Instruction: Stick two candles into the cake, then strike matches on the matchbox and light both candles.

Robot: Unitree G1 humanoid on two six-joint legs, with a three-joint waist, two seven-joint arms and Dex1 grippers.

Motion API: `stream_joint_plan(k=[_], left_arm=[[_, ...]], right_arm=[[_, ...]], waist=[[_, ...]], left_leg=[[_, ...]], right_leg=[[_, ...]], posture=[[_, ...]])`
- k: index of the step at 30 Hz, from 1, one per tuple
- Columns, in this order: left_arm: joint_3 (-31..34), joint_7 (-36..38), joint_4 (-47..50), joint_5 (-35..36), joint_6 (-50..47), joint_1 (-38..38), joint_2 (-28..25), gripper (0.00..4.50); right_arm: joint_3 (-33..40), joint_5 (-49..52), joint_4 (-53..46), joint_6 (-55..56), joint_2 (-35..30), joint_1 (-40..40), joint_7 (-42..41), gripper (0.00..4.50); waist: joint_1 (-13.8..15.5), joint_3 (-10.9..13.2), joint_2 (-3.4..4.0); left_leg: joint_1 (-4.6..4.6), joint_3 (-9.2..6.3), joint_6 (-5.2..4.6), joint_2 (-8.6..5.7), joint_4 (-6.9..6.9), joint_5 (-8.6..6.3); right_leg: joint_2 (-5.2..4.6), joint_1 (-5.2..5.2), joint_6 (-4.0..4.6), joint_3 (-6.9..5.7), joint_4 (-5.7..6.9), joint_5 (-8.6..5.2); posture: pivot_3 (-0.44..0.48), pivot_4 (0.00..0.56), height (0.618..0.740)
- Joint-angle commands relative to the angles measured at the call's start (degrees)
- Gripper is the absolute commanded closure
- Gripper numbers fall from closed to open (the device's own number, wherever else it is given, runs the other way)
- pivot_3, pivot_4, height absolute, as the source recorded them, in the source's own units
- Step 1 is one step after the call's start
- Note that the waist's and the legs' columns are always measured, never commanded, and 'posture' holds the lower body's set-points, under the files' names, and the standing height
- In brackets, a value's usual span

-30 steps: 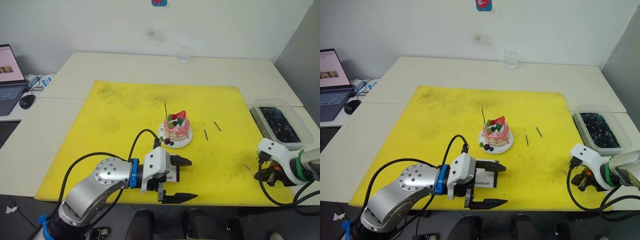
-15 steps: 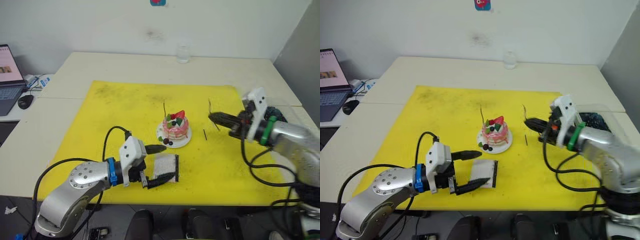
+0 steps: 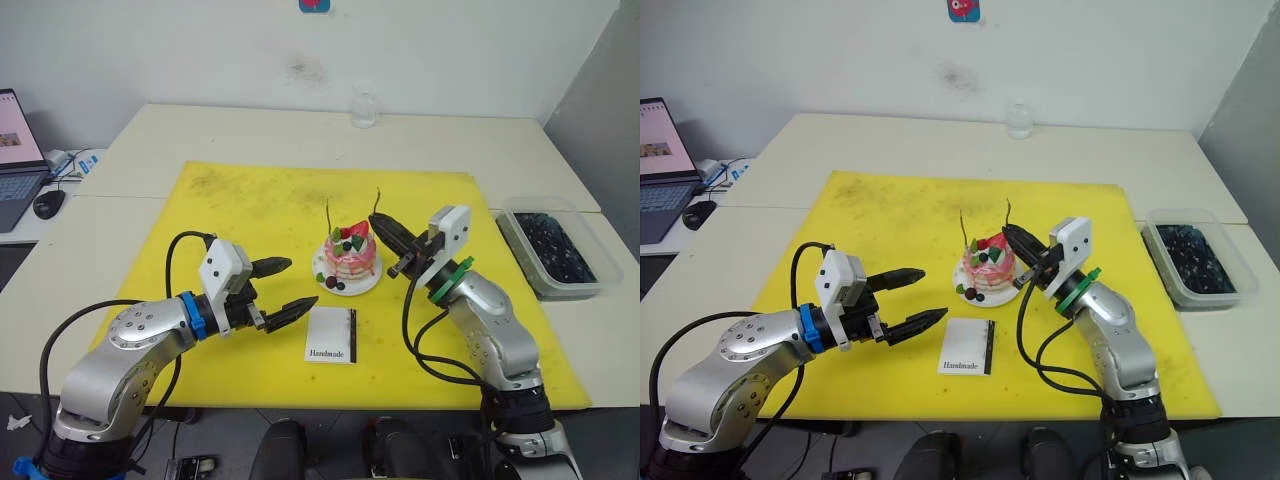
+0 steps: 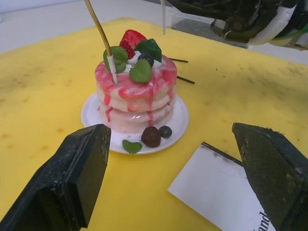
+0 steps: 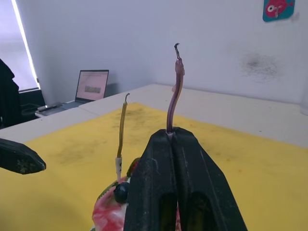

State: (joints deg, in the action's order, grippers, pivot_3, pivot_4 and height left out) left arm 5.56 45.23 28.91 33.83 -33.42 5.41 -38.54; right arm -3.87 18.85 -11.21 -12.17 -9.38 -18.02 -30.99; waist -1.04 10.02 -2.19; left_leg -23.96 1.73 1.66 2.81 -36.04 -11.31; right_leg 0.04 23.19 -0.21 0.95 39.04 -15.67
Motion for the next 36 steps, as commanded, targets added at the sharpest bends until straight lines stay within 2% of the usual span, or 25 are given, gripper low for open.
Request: stream_joint_plan(k=[1,23,36], left_arm=[[0.12,2.00,1.03,0.89,1.19,1.40,-0.75,0.00],[-1.30,1.95,1.49,0.74,-0.76,4.55,-0.76,0.00],[-2.29,1.98,2.10,-0.19,-0.10,3.45,-0.60,0.00]], right_arm=[[-0.48,-1.06,1.62,4.75,0.96,-0.22,-0.34,4.46],[-1.03,-3.38,8.18,10.23,4.29,2.56,1.80,4.46],[-2.85,-4.45,10.28,11.49,4.64,4.55,1.21,4.46]], waist=[[0.00,0.00,0.00],[-0.05,0.00,0.00],[-0.29,0.00,0.01]], left_leg=[[0.00,0.01,0.00,0.00,0.01,0.00],[0.00,0.02,0.00,0.01,0.01,0.00],[0.03,0.02,0.00,0.01,0.01,0.00]], right_leg=[[0.00,0.00,0.01,0.01,0.00,-0.01],[-0.08,0.00,0.01,0.03,0.00,0.00],[-0.09,-0.02,0.01,0.04,0.01,0.00]], posture=[[0.000,0.150,0.740],[0.000,0.150,0.740],[0.000,0.150,0.740]])
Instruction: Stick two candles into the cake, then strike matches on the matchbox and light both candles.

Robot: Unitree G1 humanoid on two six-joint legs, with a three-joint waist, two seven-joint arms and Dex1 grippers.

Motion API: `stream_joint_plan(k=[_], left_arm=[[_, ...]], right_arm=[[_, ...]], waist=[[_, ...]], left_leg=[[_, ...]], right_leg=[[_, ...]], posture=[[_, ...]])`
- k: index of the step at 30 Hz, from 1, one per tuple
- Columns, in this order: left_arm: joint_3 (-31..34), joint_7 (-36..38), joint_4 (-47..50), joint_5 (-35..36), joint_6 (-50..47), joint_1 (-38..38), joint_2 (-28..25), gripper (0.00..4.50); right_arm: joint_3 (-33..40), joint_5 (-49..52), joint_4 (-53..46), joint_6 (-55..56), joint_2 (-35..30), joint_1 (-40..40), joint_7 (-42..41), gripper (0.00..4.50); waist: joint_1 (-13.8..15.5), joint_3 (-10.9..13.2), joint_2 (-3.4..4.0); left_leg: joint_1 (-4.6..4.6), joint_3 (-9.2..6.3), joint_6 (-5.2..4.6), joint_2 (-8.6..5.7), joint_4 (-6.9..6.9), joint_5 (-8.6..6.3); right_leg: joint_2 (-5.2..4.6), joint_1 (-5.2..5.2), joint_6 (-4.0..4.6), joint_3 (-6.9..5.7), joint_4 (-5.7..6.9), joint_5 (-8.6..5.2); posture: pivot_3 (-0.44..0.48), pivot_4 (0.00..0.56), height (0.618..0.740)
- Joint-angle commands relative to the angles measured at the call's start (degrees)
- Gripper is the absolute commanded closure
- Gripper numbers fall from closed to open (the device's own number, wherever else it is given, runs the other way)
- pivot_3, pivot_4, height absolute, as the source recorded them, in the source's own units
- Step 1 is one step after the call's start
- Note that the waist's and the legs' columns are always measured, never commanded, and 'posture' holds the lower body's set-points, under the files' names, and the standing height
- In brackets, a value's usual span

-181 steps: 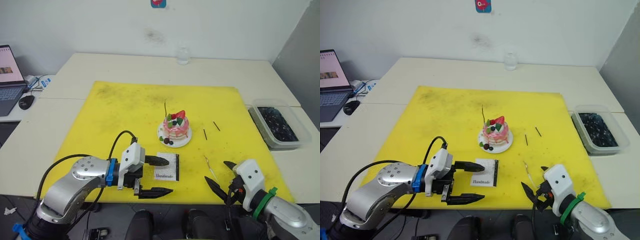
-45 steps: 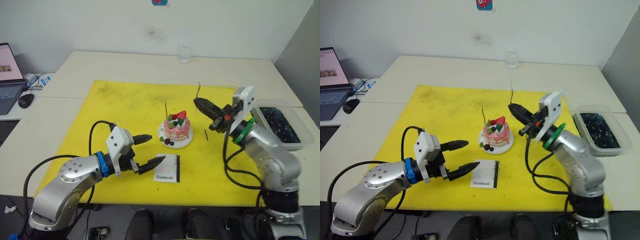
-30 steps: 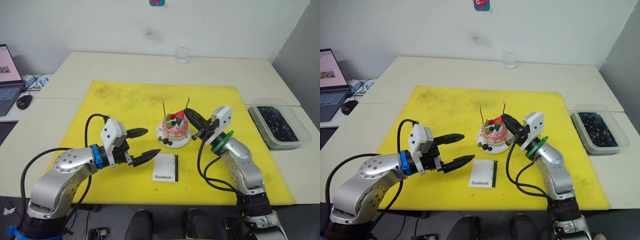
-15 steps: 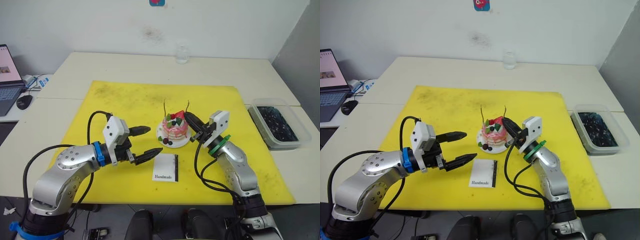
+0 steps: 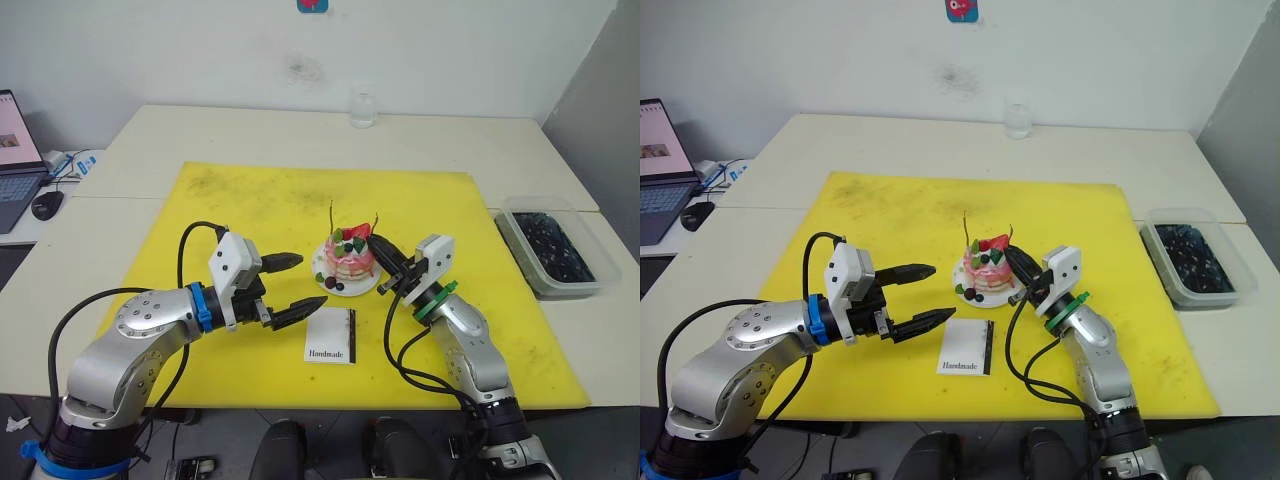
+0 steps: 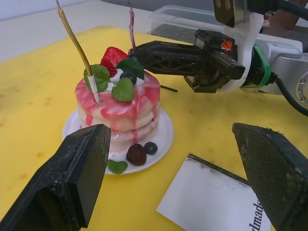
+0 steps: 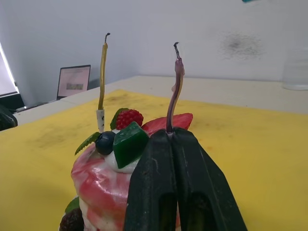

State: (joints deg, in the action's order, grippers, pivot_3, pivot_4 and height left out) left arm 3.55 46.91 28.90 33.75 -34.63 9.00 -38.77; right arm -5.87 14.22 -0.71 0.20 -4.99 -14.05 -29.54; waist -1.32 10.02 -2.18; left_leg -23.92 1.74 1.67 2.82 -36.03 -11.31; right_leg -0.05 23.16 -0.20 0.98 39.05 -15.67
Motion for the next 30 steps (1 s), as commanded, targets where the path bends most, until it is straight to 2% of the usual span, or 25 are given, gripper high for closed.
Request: stream_joint_plan(k=[1,3,6,13,20,23,27,30], left_arm=[[-0.32,0.31,2.10,-0.16,1.18,-0.16,-0.38,0.00],[-0.37,0.24,1.96,-0.31,1.44,-0.23,-0.27,0.00],[-0.73,0.58,1.49,-1.08,2.53,-0.65,-0.18,0.00],[-1.86,0.95,-0.05,-2.75,4.63,-0.56,0.16,0.00],[0.06,1.01,-2.66,-2.97,2.32,0.53,-1.99,0.00],[2.47,1.18,-3.74,-0.03,-1.97,1.52,-3.83,0.00],[8.76,3.15,-4.63,14.29,-20.17,2.04,-9.72,0.00],[11.20,6.54,-3.97,24.56,-31.14,1.05,-15.40,0.00]], right_arm=[[-0.95,0.32,-0.51,-1.00,0.28,0.52,-0.34,4.46],[-1.03,0.95,-1.23,-0.35,0.26,0.56,-1.19,4.46],[1.03,2.59,-2.33,-1.29,1.17,-0.03,0.64,3.77],[1.93,3.75,-7.80,-4.04,-1.20,-0.57,0.78,1.40],[4.03,5.91,-16.19,-10.68,-5.96,1.54,0.95,1.40],[5.10,6.60,-19.70,-13.37,-9.16,2.95,0.62,1.40],[6.81,8.36,-25.30,-20.13,-15.50,5.82,-0.84,1.40],[6.90,10.25,-29.27,-24.07,-20.91,7.80,-3.78,1.40]], waist=[[-0.02,0.00,0.00],[-0.05,0.00,0.00],[-0.06,0.00,0.00],[-0.08,0.01,0.01],[-0.03,0.01,0.01],[-0.12,0.01,0.01],[-0.21,0.01,0.01],[-0.24,0.02,0.01]], left_leg=[[0.00,0.00,0.00,0.00,0.00,0.00],[0.00,-0.01,0.00,0.00,0.00,0.00],[0.00,-0.02,0.00,0.01,0.00,0.00],[-0.02,0.01,0.00,0.00,0.00,0.00],[-0.02,-0.02,0.00,0.00,0.02,0.00],[-0.02,0.01,0.00,-0.01,0.01,0.00],[-0.02,-0.01,0.00,0.02,0.04,0.00],[-0.02,-0.02,0.00,0.03,0.07,0.00]], right_leg=[[0.00,0.00,0.00,0.00,0.00,0.00],[0.00,0.00,0.00,-0.01,0.00,0.00],[0.00,0.00,0.00,-0.02,0.00,0.00],[-0.01,0.02,0.00,0.01,-0.01,0.00],[-0.01,0.01,0.00,-0.02,-0.01,0.00],[-0.02,0.02,0.00,0.00,-0.02,0.00],[-0.02,0.03,0.01,-0.03,-0.03,-0.02],[-0.02,0.04,0.04,-0.05,-0.04,-0.05]], posture=[[0.000,0.150,0.740],[0.000,0.150,0.740],[0.000,0.150,0.740],[0.000,0.150,0.740],[0.000,0.150,0.740],[0.000,0.150,0.740],[0.000,0.150,0.740],[0.000,0.150,0.740]])
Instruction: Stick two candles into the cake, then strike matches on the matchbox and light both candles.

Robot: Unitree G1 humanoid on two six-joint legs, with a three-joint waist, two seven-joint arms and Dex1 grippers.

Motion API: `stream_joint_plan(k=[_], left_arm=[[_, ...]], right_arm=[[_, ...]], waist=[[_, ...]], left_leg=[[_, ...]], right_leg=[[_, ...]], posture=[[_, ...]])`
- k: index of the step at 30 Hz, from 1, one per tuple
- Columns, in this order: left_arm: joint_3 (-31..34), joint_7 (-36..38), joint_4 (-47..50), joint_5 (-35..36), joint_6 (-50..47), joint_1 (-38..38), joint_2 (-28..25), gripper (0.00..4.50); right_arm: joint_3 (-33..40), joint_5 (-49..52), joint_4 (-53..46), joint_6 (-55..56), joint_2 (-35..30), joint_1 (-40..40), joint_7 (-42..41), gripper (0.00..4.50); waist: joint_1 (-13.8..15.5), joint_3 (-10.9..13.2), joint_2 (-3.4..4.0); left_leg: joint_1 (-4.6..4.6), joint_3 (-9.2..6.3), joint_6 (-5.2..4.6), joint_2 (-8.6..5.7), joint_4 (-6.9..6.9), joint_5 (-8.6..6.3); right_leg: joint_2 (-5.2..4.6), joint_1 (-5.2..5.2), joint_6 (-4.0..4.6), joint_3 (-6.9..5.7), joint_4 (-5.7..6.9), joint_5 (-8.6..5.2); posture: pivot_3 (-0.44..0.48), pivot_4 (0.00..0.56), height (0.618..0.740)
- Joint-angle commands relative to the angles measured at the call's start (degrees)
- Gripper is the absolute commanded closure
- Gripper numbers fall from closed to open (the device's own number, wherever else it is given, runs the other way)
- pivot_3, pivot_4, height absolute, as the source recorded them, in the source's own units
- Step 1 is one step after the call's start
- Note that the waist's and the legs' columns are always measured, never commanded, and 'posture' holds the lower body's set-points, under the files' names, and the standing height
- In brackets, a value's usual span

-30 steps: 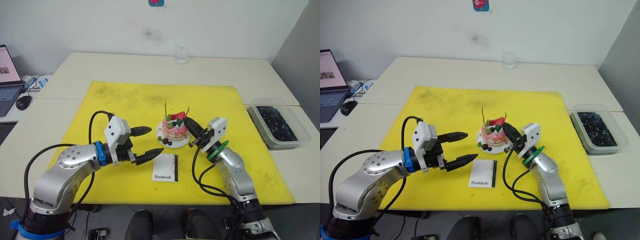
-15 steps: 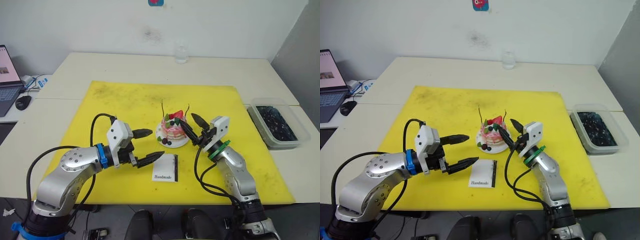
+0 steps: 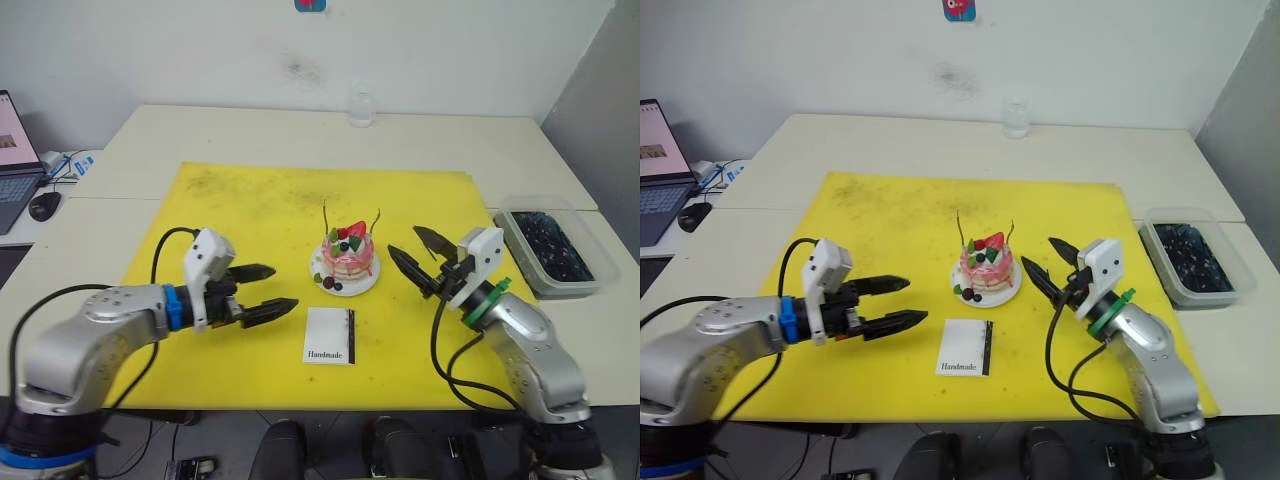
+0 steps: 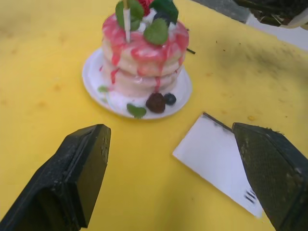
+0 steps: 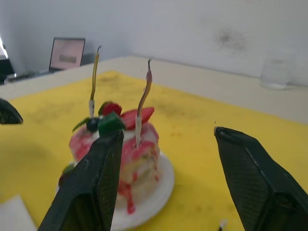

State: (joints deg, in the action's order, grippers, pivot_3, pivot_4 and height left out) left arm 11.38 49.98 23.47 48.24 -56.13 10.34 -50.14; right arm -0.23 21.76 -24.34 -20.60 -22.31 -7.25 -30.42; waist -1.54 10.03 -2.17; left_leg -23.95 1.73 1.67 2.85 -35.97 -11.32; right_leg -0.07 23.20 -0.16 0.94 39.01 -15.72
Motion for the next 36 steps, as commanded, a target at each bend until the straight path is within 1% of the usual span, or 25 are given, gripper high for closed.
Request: stream_joint_plan(k=[1,4,6,7,8,9,11,13,14,18,24,28,36], left_arm=[[3.95,3.62,1.69,12.57,-12.14,-0.38,-5.19,0.00],[4.63,-0.29,-0.33,19.95,-20.33,1.20,-5.66,0.00],[4.46,-4.21,-2.32,23.13,-24.42,2.73,-4.42,0.00],[4.17,-5.92,-3.13,24.35,-25.99,3.29,-3.77,0.00],[3.91,-8.04,-4.04,25.32,-27.39,3.81,-2.88,0.00],[3.64,-10.18,-5.11,26.21,-28.78,4.30,-1.80,0.00],[3.61,-14.88,-7.80,28.64,-31.20,5.36,0.97,0.00],[3.79,-18.19,-9.72,31.73,-32.72,6.17,2.88,0.00],[3.71,-19.73,-10.08,32.60,-33.28,6.32,3.52,0.00],[2.67,-25.37,-11.36,34.29,-33.75,6.33,6.21,0.00],[0.47,-30.21,-12.56,37.39,-33.35,7.14,8.50,0.00],[-1.35,-32.67,-13.70,37.56,-32.64,8.26,10.26,0.00],[-3.53,-34.71,-15.23,36.30,-31.56,9.49,13.16,0.00]], right_arm=[[1.10,3.19,-6.84,-3.83,-5.25,1.53,-4.26,1.40],[-0.31,3.92,-9.82,-6.73,-10.40,2.27,-7.60,1.40],[-1.15,4.78,-10.88,-9.68,-12.62,2.24,-8.53,1.76],[-1.73,5.02,-11.23,-10.65,-13.60,2.21,-9.19,2.01],[-2.33,5.21,-11.55,-11.58,-14.52,2.20,-9.88,2.41],[-3.10,5.19,-11.81,-12.53,-15.36,2.20,-10.38,2.70],[-5.02,4.62,-11.93,-14.11,-16.74,1.97,-11.22,3.41],[-6.84,3.89,-11.87,-15.57,-17.86,1.58,-11.76,4.23],[-7.64,3.42,-11.79,-16.06,-18.39,1.40,-11.93,4.46],[-10.60,1.60,-10.92,-17.20,-19.48,0.37,-12.21,4.46],[-13.07,0.18,-10.18,-18.85,-19.39,-1.04,-12.40,4.46],[-15.06,-0.70,-9.37,-19.99,-18.93,-2.78,-12.78,4.46],[-18.77,-1.96,-7.74,-22.66,-17.89,-7.14,-13.31,4.46]], waist=[[-0.03,0.02,0.02],[0.00,0.04,0.05],[0.02,0.03,0.02],[0.02,0.03,0.02],[0.02,0.03,0.02],[0.02,0.03,0.01],[0.04,0.03,0.01],[0.05,0.05,-0.04],[0.05,0.05,-0.05],[0.07,0.05,-0.05],[0.08,0.04,-0.07],[0.08,0.04,-0.07],[0.12,0.04,-0.08]], left_leg=[[0.01,0.01,0.00,-0.01,0.01,0.00],[0.02,0.02,0.00,-0.04,0.01,0.00],[0.04,-0.03,0.00,-0.05,-0.02,0.00],[0.05,-0.06,0.00,-0.05,-0.03,0.00],[0.05,-0.06,0.00,-0.05,-0.04,0.00],[0.06,-0.05,0.00,-0.06,-0.04,0.00],[0.05,-0.04,0.00,-0.08,-0.05,0.00],[0.02,-0.03,0.00,-0.09,-0.04,0.00],[0.00,-0.03,0.00,-0.09,-0.04,0.00],[-0.01,-0.03,0.00,-0.08,-0.03,0.00],[0.00,-0.05,0.01,-0.10,-0.05,0.00],[0.00,-0.03,0.01,-0.12,-0.06,0.00],[-0.01,-0.05,0.01,-0.14,-0.06,0.00]], right_leg=[[0.00,0.01,0.01,0.01,-0.01,-0.01],[-0.07,0.00,0.02,0.00,-0.01,-0.02],[-0.08,-0.03,0.00,-0.03,0.00,-0.01],[-0.08,-0.04,-0.01,-0.06,0.00,0.00],[-0.08,-0.04,-0.03,-0.05,0.01,0.01],[-0.08,-0.05,-0.04,-0.03,0.01,0.02],[-0.09,-0.05,-0.05,-0.01,0.01,0.02],[-0.09,-0.03,-0.05,0.00,0.00,0.02],[-0.09,-0.03,-0.05,-0.01,-0.01,0.02],[-0.09,-0.01,-0.05,0.00,-0.02,0.01],[-0.10,-0.02,-0.05,-0.01,0.01,0.02],[-0.11,-0.02,-0.06,0.00,0.00,0.02],[-0.10,-0.03,-0.06,-0.01,0.00,0.02]], posture=[[0.000,0.150,0.740],[0.000,0.150,0.740],[0.000,0.150,0.740],[0.000,0.150,0.740],[0.000,0.150,0.740],[0.000,0.150,0.740],[0.000,0.150,0.740],[0.000,0.150,0.740],[0.000,0.150,0.740],[0.000,0.150,0.740],[0.000,0.150,0.740],[0.000,0.150,0.740],[0.000,0.150,0.740]])
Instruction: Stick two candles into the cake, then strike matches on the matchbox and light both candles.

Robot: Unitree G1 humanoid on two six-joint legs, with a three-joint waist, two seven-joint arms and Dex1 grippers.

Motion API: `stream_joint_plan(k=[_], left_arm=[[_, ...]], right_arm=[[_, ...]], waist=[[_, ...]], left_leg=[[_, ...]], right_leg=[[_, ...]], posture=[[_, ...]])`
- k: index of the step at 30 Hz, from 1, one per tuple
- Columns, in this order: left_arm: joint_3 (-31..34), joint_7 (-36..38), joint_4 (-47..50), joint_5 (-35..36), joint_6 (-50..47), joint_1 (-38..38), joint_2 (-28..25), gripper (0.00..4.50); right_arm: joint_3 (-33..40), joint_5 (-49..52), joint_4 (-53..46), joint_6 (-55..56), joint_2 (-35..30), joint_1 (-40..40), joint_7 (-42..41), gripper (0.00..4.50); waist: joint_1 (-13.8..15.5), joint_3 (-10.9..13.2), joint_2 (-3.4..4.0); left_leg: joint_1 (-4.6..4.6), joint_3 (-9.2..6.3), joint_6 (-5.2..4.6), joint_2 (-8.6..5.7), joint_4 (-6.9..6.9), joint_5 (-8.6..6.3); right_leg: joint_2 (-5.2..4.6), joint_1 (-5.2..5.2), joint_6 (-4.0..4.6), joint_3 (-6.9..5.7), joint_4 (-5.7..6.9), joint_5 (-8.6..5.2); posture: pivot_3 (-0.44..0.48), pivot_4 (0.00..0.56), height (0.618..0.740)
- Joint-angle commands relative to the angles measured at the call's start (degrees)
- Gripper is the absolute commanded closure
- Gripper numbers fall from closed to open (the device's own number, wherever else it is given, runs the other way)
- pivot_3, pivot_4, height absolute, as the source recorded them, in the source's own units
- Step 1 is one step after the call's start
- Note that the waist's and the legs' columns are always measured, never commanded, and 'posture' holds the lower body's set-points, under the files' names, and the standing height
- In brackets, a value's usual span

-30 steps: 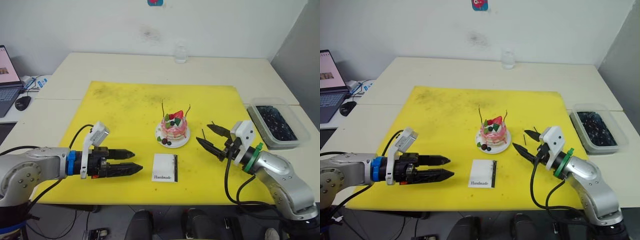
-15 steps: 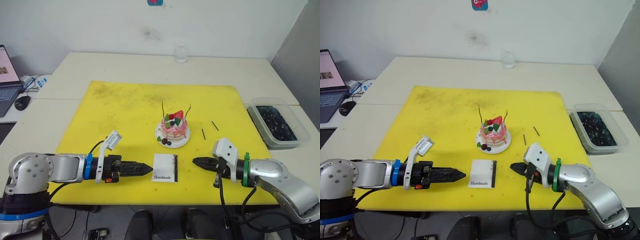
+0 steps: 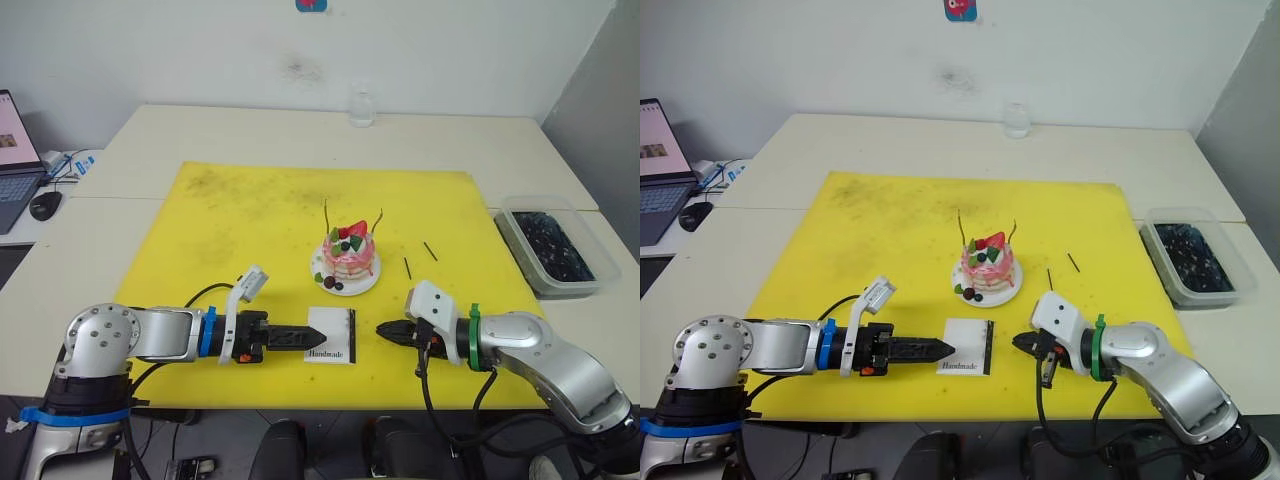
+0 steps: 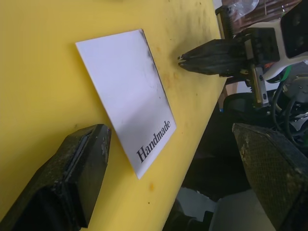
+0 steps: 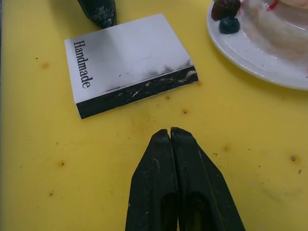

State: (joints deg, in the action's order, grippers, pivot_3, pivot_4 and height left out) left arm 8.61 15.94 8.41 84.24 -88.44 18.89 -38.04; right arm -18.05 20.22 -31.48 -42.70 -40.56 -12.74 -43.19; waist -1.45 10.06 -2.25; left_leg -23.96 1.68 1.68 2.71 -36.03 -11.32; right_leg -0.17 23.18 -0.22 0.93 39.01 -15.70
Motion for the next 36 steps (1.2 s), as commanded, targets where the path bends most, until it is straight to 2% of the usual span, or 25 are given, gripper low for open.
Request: stream_joint_plan(k=[1,14,19,28,31,36], left_arm=[[-0.91,-0.99,-0.21,0.53,0.93,0.94,1.42,0.00],[-1.89,-3.81,1.49,1.52,1.84,-1.34,3.26,0.00],[-2.25,-4.63,1.83,2.42,2.50,-2.00,3.22,0.00],[-3.07,-5.52,2.06,2.50,3.85,-2.41,3.52,0.00],[-3.43,-5.95,2.28,1.93,4.50,-2.67,3.65,0.56],[-4.01,-5.72,3.32,-0.25,6.03,-3.15,3.79,2.06]], right_arm=[[-1.28,-0.55,-0.48,-0.98,0.41,-2.03,-0.69,4.46],[-8.60,-3.81,3.71,-1.49,4.21,-7.73,-3.25,4.46],[-8.85,-4.35,4.47,-1.03,6.83,-9.71,-3.52,4.46],[-8.52,-3.57,3.75,-1.56,7.78,-10.56,-4.39,4.46],[-8.40,-3.45,3.51,-1.96,7.92,-10.46,-4.42,4.50],[-8.05,-3.12,3.11,-2.92,8.18,-10.49,-4.24,4.50]], waist=[[0.06,0.00,0.00],[0.07,-0.03,-0.03],[0.06,-0.03,-0.03],[0.22,-0.03,-0.03],[0.22,-0.03,-0.03],[0.23,-0.03,-0.03]], left_leg=[[0.00,-0.01,0.00,0.00,0.00,0.00],[0.02,0.01,0.00,-0.03,-0.02,0.00],[0.05,-0.02,0.00,-0.01,-0.02,0.00],[0.02,0.01,0.00,-0.06,-0.02,0.00],[0.02,0.00,0.00,-0.06,-0.02,0.00],[0.00,0.03,0.00,-0.07,-0.02,0.00]], right_leg=[[0.00,-0.01,0.00,-0.01,0.00,0.00],[-0.02,-0.03,-0.02,0.02,0.00,0.01],[-0.01,-0.04,-0.02,0.00,0.03,0.02],[-0.09,-0.04,-0.02,0.01,-0.02,0.02],[-0.09,-0.04,-0.02,0.00,-0.01,0.02],[-0.09,-0.03,-0.02,0.02,-0.04,0.02]], posture=[[0.000,0.150,0.740],[0.000,0.150,0.740],[0.000,0.150,0.740],[0.000,0.150,0.740],[0.000,0.150,0.740],[0.000,0.150,0.740]])
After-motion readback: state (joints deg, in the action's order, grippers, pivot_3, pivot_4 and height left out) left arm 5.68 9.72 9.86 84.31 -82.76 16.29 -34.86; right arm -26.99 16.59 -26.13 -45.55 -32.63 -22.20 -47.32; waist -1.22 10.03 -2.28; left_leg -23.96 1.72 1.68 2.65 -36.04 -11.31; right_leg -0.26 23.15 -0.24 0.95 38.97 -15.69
